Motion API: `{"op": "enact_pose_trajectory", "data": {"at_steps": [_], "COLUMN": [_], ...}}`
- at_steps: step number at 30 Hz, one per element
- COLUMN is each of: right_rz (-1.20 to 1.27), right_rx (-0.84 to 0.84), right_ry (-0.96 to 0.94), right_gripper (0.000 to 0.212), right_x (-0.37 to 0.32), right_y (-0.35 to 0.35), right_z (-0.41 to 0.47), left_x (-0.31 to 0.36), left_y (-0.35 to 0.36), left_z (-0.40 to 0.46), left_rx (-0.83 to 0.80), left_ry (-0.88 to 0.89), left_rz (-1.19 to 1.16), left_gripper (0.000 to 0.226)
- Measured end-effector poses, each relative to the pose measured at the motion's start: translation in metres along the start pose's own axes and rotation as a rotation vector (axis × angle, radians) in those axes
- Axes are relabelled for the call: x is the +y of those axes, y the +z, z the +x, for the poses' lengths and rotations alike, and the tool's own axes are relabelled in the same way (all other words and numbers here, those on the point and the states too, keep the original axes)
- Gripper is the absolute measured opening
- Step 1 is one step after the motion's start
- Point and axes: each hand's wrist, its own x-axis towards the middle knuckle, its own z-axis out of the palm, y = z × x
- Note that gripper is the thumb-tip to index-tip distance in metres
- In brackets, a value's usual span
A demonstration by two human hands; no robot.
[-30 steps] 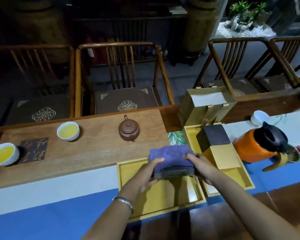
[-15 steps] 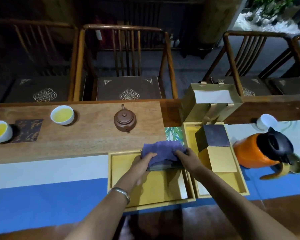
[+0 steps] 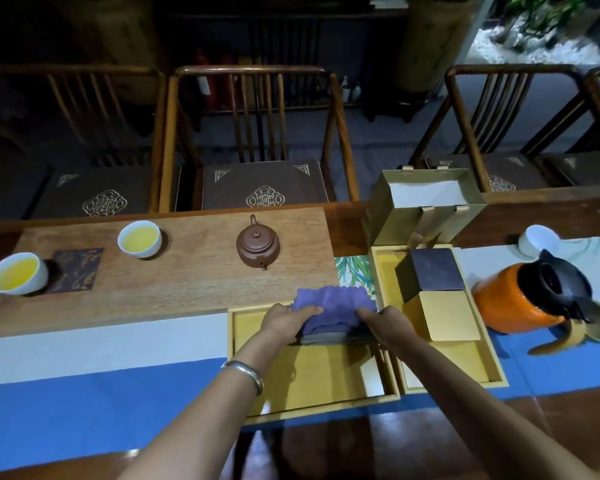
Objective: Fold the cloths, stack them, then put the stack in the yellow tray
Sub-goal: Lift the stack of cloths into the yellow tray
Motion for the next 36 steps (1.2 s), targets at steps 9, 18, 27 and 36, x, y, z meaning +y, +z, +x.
{"op": "enact_pose_trajectory", "data": {"at_steps": [9,18,27,36], "right_rz": [0.141,0.234,0.331,0.339], "right_rx": [-0.012,0.106,0.045,-0.020], "right_ry": [0.017,-0.025,0.079,0.046], "right_gripper": [0.031,0.047,0.053,0.023], "right_x": [0.005,0.005,0.055,0.070], "right_y": [0.000,-0.007,0.018,0.028], "right_z": [0.000,-0.029,-0.077,-0.081], "left_x": [-0.001,-0.002,-0.060,-0.090], "left_y": [0.000,0.001,0.006,0.012], "left_z": [-0.011,-0.028,-0.051,-0.058], "left_rx": [-0.093,-0.218,-0.375,-0.355], "left_ry": [0.052,0.036,-0.085,-0.102], "left_rz": [-0.105,-0.300,-0.323,-0.444], "left_gripper": [0.035,0.021,0.041,0.027]}}
